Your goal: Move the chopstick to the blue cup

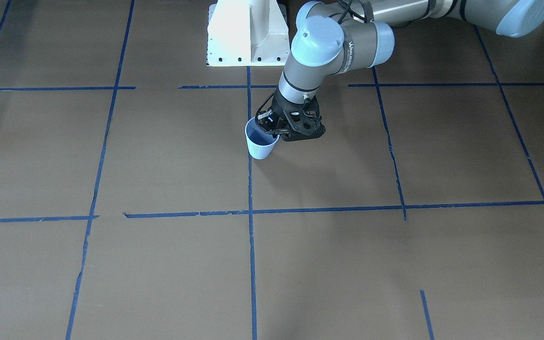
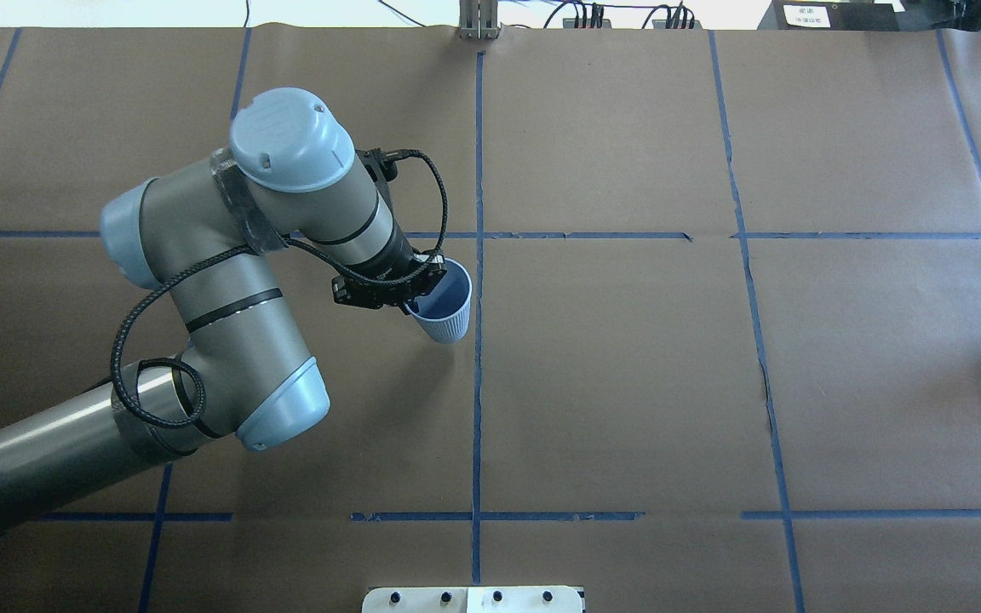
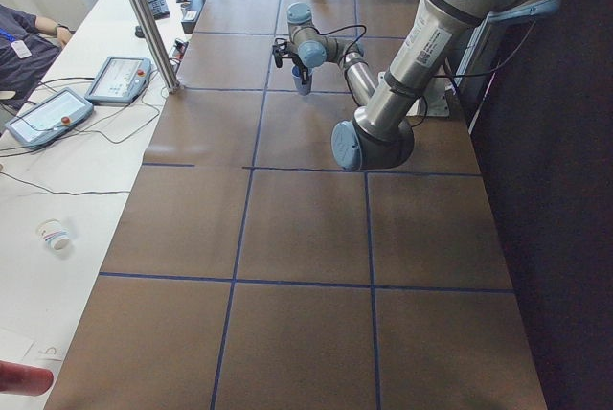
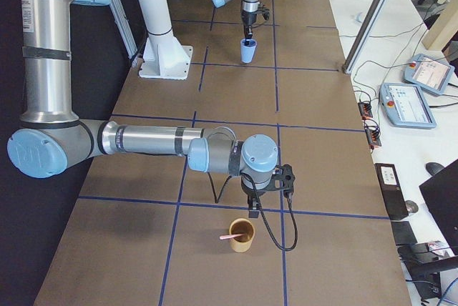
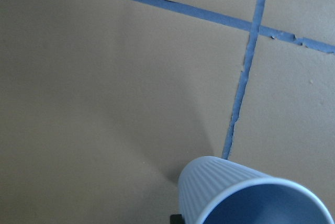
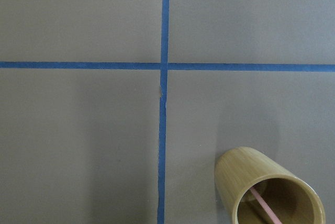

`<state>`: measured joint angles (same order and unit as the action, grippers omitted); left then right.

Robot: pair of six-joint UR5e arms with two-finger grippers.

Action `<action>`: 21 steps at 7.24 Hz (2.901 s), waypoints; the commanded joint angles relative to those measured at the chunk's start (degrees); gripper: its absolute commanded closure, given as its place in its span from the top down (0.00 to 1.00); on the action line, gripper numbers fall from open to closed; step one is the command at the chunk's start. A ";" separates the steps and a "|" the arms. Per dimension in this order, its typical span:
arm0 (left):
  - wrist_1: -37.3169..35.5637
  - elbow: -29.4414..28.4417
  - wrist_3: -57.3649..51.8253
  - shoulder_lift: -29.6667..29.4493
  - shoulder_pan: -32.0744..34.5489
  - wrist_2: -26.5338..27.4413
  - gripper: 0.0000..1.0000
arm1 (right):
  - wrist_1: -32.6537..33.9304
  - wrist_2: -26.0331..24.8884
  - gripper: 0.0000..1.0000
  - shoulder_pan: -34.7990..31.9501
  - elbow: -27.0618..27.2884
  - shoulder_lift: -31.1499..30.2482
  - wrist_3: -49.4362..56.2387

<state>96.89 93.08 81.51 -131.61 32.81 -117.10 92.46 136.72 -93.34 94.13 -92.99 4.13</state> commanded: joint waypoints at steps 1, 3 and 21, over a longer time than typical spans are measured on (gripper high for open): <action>0.67 -2.11 0.06 -1.62 -1.08 0.38 0.06 | 0.00 -0.05 1.00 0.00 0.00 0.00 0.00; 0.75 -2.11 -0.12 -1.45 -1.17 0.29 0.76 | 0.00 -0.05 1.00 -0.09 0.00 0.00 0.00; -20.07 28.74 -12.86 14.19 18.26 -8.32 1.00 | -4.34 -1.01 0.98 -3.16 -8.53 -4.31 21.15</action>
<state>76.86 121.26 68.65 -117.85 51.07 -125.45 84.94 135.78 -96.46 85.58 -97.39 22.15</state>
